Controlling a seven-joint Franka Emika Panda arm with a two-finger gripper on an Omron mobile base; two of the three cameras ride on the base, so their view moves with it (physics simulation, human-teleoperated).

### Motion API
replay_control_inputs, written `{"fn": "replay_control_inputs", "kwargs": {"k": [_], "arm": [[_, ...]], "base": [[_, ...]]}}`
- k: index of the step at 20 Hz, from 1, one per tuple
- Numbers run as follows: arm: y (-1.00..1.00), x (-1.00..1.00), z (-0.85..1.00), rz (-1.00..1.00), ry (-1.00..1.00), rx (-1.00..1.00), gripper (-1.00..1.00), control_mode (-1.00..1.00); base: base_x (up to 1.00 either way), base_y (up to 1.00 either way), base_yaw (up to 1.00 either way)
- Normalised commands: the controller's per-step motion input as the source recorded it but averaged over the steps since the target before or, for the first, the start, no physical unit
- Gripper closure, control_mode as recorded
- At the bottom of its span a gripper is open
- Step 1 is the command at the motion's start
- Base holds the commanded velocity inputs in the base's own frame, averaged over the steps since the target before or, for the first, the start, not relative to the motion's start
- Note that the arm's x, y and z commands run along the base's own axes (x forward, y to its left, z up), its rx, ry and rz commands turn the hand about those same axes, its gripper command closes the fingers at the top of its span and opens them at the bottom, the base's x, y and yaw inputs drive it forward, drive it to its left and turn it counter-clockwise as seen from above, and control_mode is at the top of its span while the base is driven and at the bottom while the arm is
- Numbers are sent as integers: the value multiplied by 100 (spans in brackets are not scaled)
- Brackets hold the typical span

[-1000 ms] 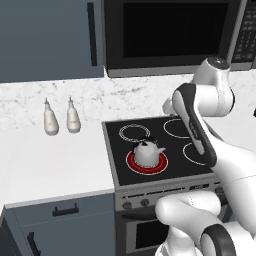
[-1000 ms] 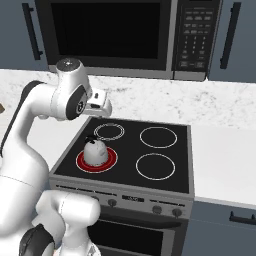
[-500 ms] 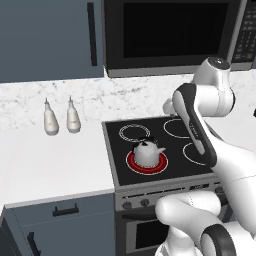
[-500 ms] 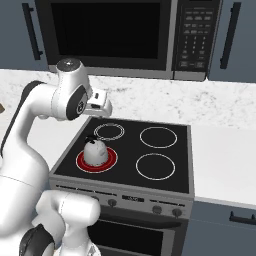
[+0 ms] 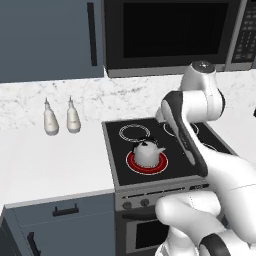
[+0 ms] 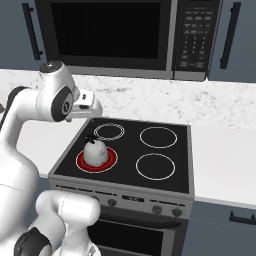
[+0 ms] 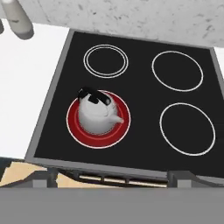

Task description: Turn off the front left burner of the stove.

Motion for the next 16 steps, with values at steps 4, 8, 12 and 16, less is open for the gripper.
{"fn": "replay_control_inputs", "kwargs": {"k": [4,8,12,16], "arm": [[100,-65,-84,17,4,-55,-100,-100],[100,-70,-100,20,6,-63,-100,-100],[97,-67,-100,20,5,-63,-100,-100],[92,-22,-100,19,3,-57,-100,-100]], "base": [[0,0,0],[0,0,0],[0,0,0],[0,0,0]]}}
